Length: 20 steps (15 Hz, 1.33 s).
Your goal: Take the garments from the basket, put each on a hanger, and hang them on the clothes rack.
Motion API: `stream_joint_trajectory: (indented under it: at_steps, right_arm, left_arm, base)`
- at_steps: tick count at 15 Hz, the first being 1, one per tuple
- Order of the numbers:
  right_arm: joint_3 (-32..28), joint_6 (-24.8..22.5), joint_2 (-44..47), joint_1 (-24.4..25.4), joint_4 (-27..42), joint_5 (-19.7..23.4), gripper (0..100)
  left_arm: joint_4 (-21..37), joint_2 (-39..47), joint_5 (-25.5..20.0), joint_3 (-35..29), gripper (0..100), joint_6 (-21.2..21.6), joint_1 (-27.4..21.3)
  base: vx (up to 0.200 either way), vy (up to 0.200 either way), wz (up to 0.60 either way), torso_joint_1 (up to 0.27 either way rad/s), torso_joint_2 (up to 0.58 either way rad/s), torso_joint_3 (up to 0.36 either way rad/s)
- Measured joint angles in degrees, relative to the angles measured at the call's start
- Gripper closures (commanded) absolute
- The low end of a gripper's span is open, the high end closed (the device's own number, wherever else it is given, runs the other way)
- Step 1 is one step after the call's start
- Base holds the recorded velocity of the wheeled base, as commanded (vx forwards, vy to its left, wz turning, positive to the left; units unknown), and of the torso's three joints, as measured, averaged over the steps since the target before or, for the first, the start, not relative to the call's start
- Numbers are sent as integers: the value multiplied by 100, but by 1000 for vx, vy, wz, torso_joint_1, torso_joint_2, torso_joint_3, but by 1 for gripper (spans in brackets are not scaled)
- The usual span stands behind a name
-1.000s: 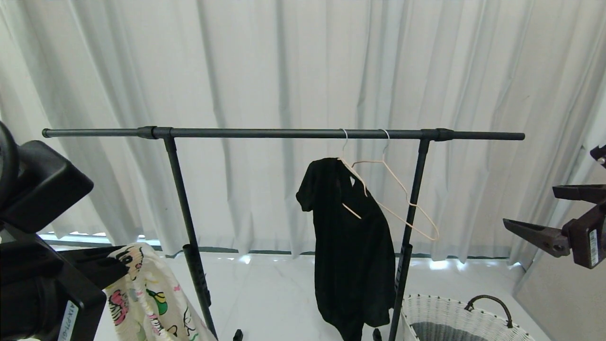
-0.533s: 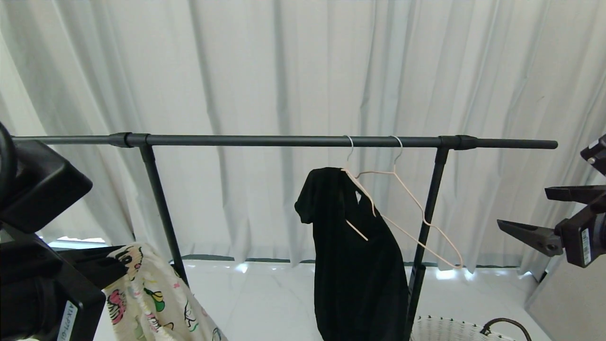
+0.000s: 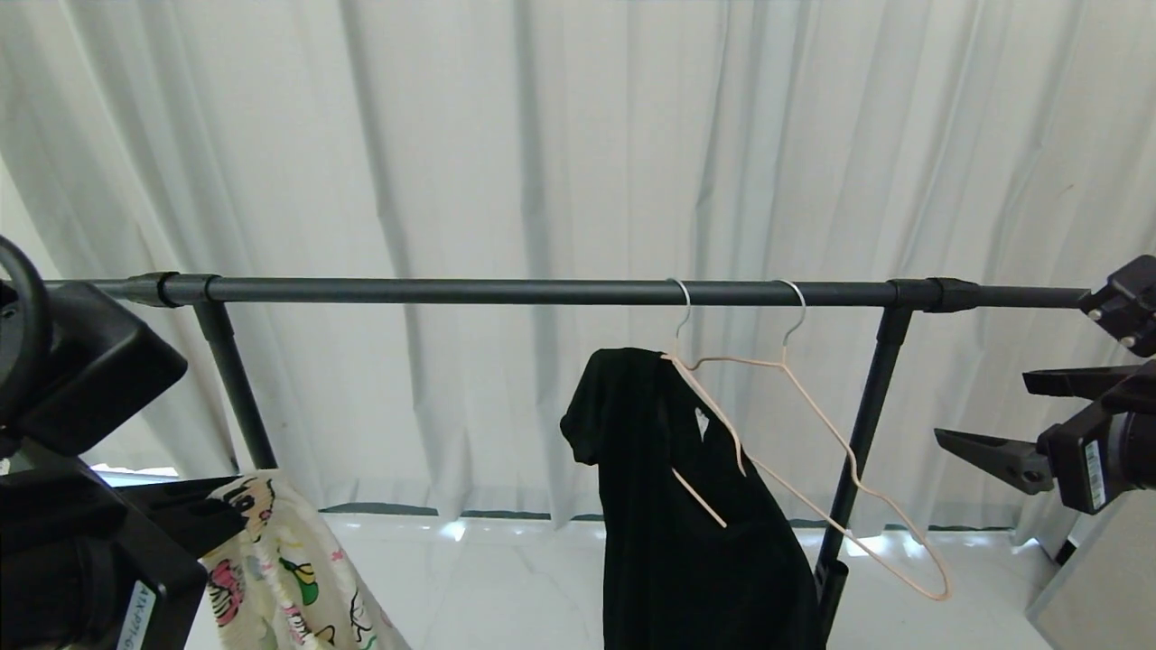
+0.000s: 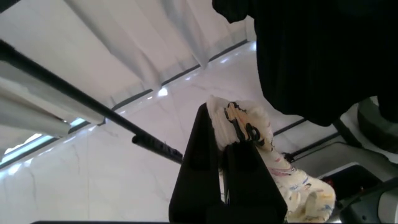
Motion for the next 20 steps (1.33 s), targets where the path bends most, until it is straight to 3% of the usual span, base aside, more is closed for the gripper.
stream_joint_trajectory:
  at_steps: [6,12,16,20]
  right_arm:
    - [0,43,485,13,-5,357,0]
    - [-5,612,1287,17,-85,777,0]
    - [-20,664,1952,9,-611,902,0]
    - [-199,668,2539,-55,-800,1203,0]
  left_arm:
    - [-107,-21,11,32,100,2,17]
    - [-619,-129,17,295,100,7,33]
    - [-1119,-123,17,506,100,10,33]
    - [-1136,-154,15,517,100,10,33]
  base:
    - [0,0,0,0,0,0]
    - [0,0,0,0,0,0]
    - [0,0,0,0,0,0]
    - [0,0,0,0,0,0]
